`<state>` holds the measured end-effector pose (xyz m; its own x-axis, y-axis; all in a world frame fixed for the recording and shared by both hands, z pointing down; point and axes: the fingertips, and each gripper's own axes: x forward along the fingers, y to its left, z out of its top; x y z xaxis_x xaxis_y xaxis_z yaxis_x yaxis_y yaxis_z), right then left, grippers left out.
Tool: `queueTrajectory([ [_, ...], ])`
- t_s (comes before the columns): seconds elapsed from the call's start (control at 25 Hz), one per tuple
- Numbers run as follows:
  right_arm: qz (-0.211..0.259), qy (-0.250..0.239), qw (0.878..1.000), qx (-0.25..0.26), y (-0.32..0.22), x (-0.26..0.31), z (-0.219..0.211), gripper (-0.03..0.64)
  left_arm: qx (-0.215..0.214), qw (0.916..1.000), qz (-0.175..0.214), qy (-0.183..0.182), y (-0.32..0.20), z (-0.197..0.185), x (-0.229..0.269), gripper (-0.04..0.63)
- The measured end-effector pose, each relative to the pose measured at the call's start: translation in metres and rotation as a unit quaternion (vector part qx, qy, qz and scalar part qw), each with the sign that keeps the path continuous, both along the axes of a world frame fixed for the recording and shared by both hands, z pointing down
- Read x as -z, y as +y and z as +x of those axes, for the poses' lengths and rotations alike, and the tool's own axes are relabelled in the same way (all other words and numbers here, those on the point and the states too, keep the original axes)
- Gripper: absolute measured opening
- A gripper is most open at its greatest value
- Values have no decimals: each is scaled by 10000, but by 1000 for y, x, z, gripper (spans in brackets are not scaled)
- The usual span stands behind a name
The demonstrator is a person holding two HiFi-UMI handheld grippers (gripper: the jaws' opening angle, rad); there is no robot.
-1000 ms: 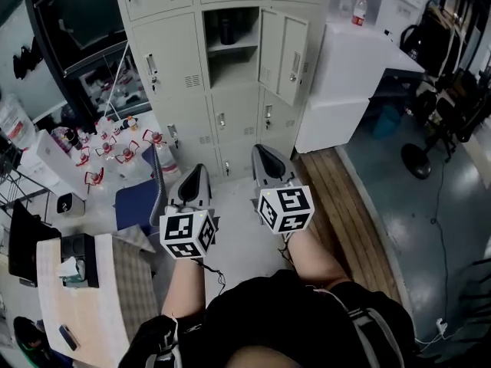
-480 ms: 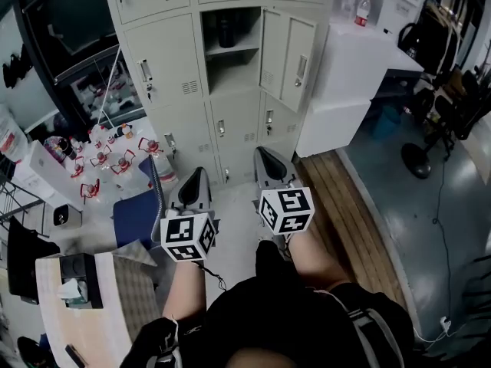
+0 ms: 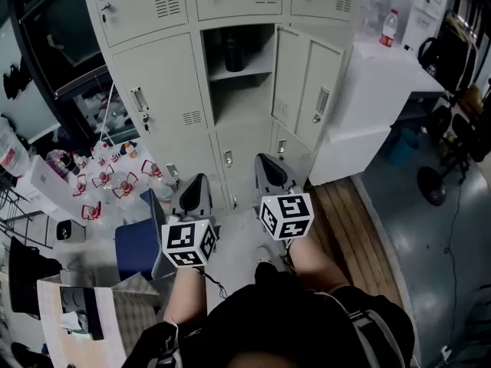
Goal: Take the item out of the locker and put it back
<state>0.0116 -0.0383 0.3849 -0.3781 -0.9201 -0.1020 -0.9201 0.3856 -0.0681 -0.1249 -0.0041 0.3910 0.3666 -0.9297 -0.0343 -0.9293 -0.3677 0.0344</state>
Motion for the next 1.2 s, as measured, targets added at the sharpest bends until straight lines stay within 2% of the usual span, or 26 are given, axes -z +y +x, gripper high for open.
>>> queueTrajectory([
  [0.24, 22, 44, 9998, 210, -124, 20, 17, 15, 266, 9994, 11, -200, -126, 21, 19, 12],
  [0.44, 71, 5, 9994, 353, -204, 36, 29, 15, 352, 9992, 74, -172, -205, 39, 34, 11],
  [0.68, 80, 68, 9988, 481, -251, 46, 21, 15, 318, 9993, 104, -148, -254, 40, 43, 12],
  [1.0, 336, 6, 9989, 315, -280, 62, 11, 15, 202, 9993, 254, -164, -289, 28, 55, 12],
  [1.04, 420, -42, 9984, 365, -282, 65, 8, 70, 204, 9993, 253, -162, -292, 26, 56, 12],
  [1.08, 501, -108, 9978, 423, -285, 68, 6, 202, 209, 9993, 250, -163, -295, 24, 56, 12],
  [1.12, 557, -159, 9973, 451, -289, 71, 4, 266, 214, 9993, 250, -171, -297, 22, 56, 12],
  [1.2, 612, -126, 9973, 398, -298, 76, 1, 347, 231, 9992, 257, -176, -302, 17, 57, 12],
])
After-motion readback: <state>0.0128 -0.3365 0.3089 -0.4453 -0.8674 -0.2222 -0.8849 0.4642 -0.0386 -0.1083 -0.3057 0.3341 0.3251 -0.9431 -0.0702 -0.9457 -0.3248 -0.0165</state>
